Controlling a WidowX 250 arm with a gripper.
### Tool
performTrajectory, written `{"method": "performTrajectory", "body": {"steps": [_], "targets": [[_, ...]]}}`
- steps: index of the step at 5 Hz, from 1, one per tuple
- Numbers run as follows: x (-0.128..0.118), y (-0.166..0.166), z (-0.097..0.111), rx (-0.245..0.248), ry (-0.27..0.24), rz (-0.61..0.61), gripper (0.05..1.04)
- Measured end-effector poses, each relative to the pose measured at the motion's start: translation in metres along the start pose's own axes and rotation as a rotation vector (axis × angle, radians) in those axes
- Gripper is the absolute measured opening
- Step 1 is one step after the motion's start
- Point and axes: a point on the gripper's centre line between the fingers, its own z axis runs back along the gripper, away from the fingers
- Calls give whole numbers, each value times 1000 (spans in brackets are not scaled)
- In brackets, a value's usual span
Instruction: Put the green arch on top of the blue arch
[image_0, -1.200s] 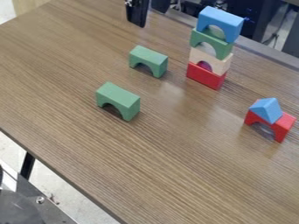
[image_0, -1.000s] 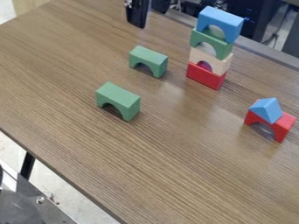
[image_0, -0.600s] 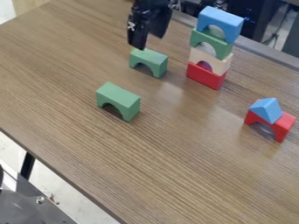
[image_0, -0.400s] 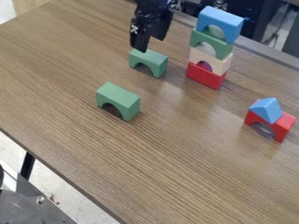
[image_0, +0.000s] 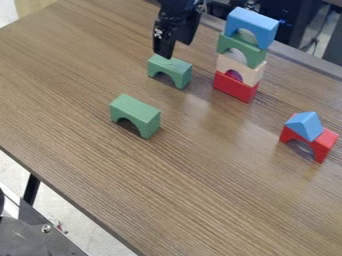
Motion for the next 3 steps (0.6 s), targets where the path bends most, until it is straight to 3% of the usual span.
{"method": "performTrajectory", "body": {"steps": [2, 3], "targets": [[-1, -6, -11, -14, -1, -10, 1001], [-2, -7, -23, 12, 1, -13, 1001]]}}
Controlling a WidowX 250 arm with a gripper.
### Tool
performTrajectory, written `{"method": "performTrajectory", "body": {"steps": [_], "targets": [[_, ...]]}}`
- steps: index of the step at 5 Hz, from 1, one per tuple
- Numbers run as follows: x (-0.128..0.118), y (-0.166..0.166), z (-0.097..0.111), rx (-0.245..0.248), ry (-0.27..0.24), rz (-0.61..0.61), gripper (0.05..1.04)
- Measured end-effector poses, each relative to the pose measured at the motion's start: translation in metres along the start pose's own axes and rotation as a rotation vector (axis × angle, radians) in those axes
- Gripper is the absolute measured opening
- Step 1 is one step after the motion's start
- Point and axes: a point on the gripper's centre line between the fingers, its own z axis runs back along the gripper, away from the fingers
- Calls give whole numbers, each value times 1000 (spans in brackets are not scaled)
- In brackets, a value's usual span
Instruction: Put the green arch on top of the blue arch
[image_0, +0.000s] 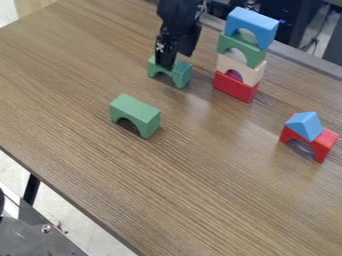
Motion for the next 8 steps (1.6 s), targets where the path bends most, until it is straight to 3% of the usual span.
{"method": "performTrajectory", "body": {"steps": [2, 3, 4, 5, 6, 7, 8], "targets": [[8, -5, -10, 18, 5, 26, 952], [7, -4, -10, 23, 22, 28, 669], [5, 1, 1, 16, 41, 20, 560], [3, 6, 36, -28, 76, 0, 559], [-1, 6, 85, -93, 102, -13, 560], [-4, 8, 129, -156, 55, -3, 560], [-21, 5, 164, -206, 57, -39, 560]]}}
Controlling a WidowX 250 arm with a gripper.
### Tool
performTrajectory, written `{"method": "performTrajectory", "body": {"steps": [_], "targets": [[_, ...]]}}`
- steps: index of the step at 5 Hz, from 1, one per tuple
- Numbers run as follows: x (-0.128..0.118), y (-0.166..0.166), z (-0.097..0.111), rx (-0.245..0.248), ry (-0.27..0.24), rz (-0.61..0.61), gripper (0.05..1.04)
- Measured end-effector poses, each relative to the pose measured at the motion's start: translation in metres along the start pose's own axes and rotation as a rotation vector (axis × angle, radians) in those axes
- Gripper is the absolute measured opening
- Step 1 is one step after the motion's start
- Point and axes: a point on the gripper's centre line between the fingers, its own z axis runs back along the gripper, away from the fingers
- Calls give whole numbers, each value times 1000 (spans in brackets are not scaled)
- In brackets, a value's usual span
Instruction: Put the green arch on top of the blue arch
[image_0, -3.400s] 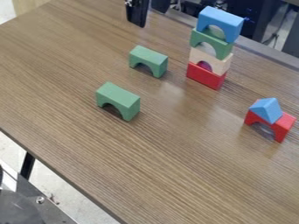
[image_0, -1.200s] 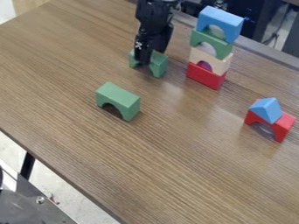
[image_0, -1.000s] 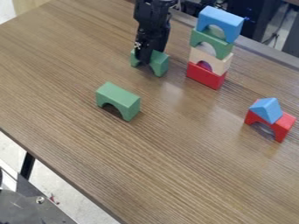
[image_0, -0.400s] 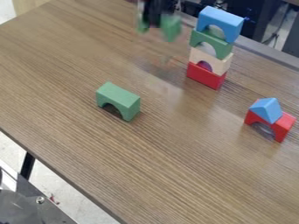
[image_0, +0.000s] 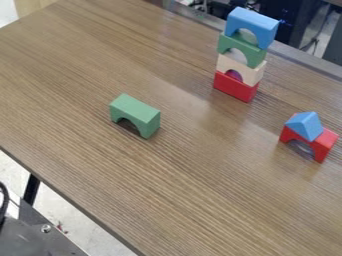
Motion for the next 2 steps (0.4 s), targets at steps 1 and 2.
{"method": "performTrajectory", "body": {"steps": [1, 2], "targets": [[-11, -6, 20, -27, 22, -18, 560], [-28, -11, 16, 8, 9, -46, 560]]}}
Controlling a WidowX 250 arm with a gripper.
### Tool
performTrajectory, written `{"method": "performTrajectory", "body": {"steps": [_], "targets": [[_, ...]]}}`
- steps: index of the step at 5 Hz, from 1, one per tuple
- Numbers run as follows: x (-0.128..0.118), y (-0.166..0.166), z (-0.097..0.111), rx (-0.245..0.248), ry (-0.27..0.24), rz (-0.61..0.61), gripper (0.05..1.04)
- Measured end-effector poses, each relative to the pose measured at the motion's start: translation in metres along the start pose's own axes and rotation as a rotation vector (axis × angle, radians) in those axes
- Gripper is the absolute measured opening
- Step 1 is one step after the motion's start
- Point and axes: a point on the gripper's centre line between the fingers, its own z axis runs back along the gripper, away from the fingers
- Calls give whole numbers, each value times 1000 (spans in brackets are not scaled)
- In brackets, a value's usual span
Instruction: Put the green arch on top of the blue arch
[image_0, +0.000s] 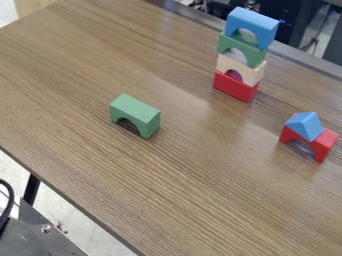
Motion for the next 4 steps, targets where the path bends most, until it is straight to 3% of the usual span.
{"method": "performTrajectory", "body": {"steps": [1, 2, 4], "targets": [[-9, -5, 0, 16, -7, -2, 560], [-16, -12, -17, 67, -5, -15, 560], [-20, -18, -23, 79, 8, -11, 559]]}}
